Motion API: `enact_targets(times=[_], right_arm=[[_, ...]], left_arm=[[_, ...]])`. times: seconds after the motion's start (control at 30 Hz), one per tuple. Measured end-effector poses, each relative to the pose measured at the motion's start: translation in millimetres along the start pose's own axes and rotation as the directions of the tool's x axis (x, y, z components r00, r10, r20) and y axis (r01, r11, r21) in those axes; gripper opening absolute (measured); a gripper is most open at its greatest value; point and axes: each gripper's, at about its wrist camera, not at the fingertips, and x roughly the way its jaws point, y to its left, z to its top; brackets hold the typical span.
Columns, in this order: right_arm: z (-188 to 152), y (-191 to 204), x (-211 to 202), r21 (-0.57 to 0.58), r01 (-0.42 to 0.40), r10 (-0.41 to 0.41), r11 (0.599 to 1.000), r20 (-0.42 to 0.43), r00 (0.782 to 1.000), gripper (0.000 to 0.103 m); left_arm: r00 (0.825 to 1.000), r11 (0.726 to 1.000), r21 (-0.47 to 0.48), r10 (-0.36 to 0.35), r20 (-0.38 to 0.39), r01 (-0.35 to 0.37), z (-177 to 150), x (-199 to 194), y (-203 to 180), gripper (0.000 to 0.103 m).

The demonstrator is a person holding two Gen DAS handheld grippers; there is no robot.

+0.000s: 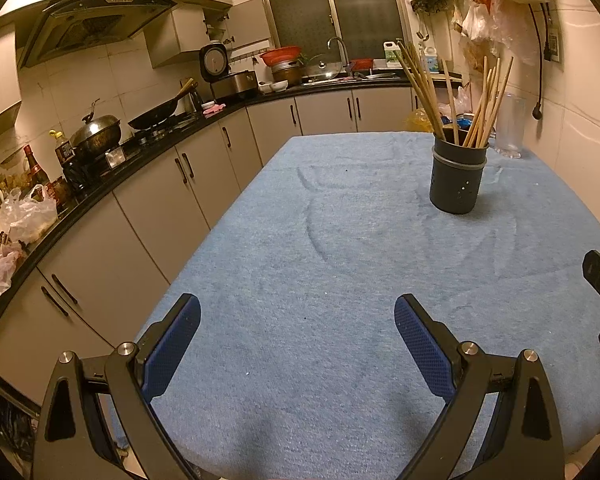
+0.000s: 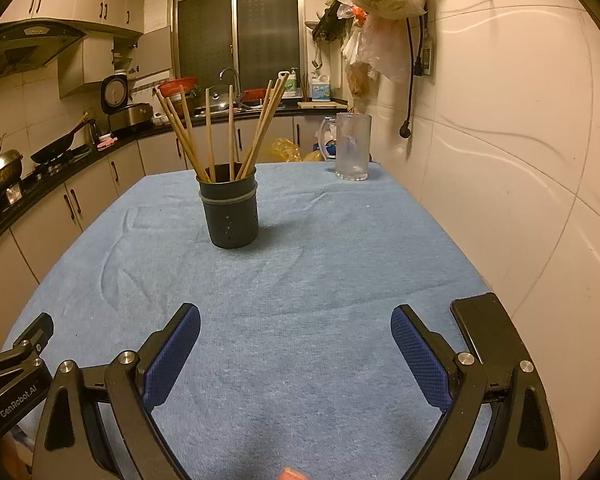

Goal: Organize utensils

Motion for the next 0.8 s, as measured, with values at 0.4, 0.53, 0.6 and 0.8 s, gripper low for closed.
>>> enact_targets(times=[0.4,0.53,0.6,0.8], right_arm=[[5,6,11,-0.013,0.012,-0.013,1.0,-0.018,1.0,0.098],[6,7,18,-0.009,0.017,-0.017,1.0,-0.036,0.999,0.098],[6,8,21,-0.011,0.016,-0.017,1.0,-0.041,0.999,0.098],[6,11,33,-0.015,0.015,-0.016,1.0,-0.061,0.998,0.098]], left_arm=[[1.0,1.0,-0.001,-0.015,-0.019,0.015,6,14,6,0.097],[1.0,1.0,0.011,-0.018,-0.024,0.019,7,19,4,0.097],[0.999,1.0,0.009,-0.017,-0.029,0.017,8,22,4,0.097],[0.999,1.0,0.005,-0.016,-0.046,0.016,10,33,5,0.097]])
